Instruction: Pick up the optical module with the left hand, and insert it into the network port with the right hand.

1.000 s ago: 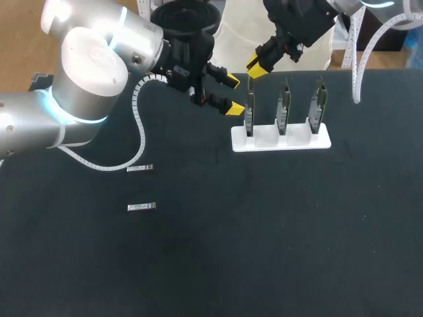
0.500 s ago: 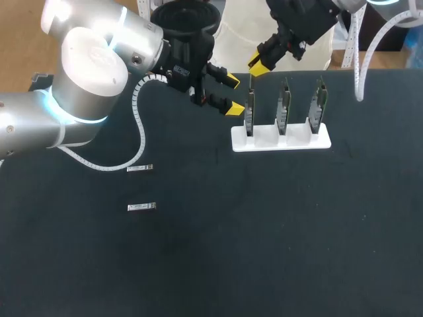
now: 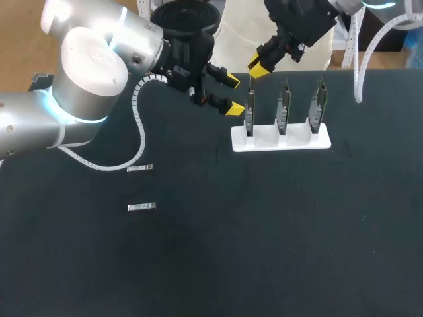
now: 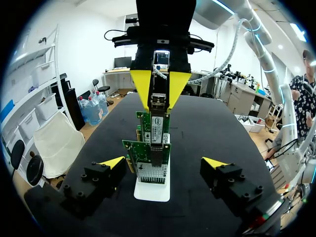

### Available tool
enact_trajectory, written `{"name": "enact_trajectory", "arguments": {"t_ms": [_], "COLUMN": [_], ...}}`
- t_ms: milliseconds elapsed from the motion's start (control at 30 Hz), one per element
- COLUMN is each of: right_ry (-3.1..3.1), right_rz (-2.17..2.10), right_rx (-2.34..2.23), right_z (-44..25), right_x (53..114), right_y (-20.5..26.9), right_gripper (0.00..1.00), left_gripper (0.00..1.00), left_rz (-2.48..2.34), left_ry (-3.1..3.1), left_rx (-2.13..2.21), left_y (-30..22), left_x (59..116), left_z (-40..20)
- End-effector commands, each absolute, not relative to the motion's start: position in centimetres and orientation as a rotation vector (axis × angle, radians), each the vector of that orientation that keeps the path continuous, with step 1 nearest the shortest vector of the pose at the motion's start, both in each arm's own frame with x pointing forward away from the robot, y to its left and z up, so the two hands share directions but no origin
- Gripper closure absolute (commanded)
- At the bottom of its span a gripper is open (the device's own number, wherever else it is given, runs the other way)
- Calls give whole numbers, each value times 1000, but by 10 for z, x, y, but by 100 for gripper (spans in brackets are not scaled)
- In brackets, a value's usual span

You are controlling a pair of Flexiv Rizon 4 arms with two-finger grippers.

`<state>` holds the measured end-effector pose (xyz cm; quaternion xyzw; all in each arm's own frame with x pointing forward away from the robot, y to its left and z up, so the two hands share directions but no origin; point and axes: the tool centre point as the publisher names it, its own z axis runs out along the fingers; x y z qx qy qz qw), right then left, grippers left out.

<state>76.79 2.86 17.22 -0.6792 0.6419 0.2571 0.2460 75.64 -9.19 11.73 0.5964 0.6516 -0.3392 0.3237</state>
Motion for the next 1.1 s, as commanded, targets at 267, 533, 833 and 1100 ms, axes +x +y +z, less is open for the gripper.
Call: {"name": "enact_trajectory", "arguments": {"t_ms": [267, 533, 833, 1100], "right_ry": [1745, 1745, 1760, 1771], "right_rz": [724, 705, 713, 716], "right_rx": [-1841, -1841, -1845, -1830], "right_z": [171, 172, 167, 166], "right_x": [767, 767, 766, 766], "right_y": [31, 30, 30, 30], "right_gripper": [100, 100, 100, 0], "left_gripper": [0, 0, 0, 0], "left_rz": [-892, -892, -892, -892], "left_ry": [1713, 1713, 1713, 1713], "left_rx": [1569, 1569, 1569, 1569], "left_y": [-93, -93, -93, -93], "left_x": [758, 758, 758, 758], "left_z": [118, 118, 118, 118]}}
